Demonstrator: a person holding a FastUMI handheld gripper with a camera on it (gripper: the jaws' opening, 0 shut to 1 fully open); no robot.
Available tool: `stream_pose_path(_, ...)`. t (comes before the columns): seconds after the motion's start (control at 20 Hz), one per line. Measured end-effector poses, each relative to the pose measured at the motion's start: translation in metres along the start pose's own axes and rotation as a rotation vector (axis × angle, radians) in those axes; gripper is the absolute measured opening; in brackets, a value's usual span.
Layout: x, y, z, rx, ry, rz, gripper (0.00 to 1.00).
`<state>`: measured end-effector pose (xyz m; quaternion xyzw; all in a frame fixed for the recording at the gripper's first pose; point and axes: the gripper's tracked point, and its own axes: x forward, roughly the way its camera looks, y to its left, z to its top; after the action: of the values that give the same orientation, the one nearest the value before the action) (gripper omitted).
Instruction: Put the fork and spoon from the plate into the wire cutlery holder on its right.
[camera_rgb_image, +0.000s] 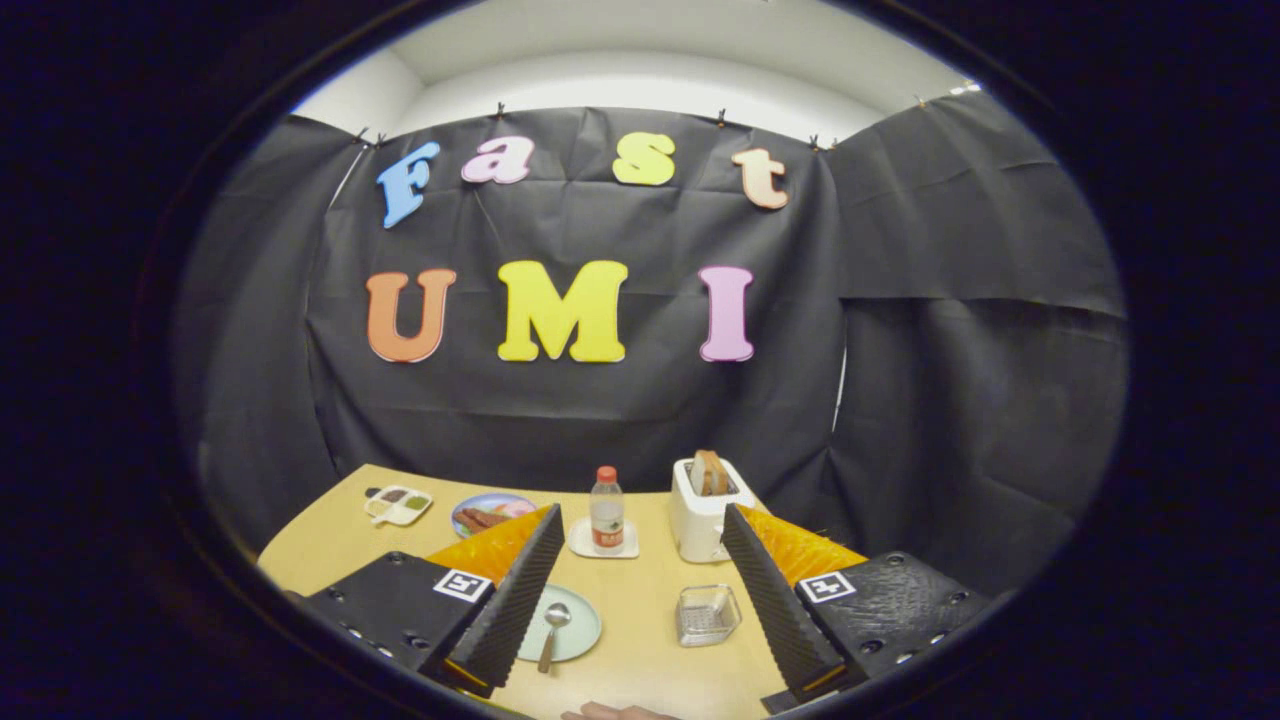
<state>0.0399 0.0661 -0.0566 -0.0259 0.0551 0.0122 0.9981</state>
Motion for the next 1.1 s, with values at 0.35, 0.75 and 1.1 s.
stream_pose_path(0.35, 0.061, 0.054, -0.115, -0.031, 0.262, 0.074, 0.96)
stream_pose_path(0.75, 0.104, 0.104, -0.247, -0.102, 0.591, 0.138, 0.96)
stream_pose_path(1.1, 0.126, 0.122, -0.31, -0.104, 0.79, 0.113, 0.68)
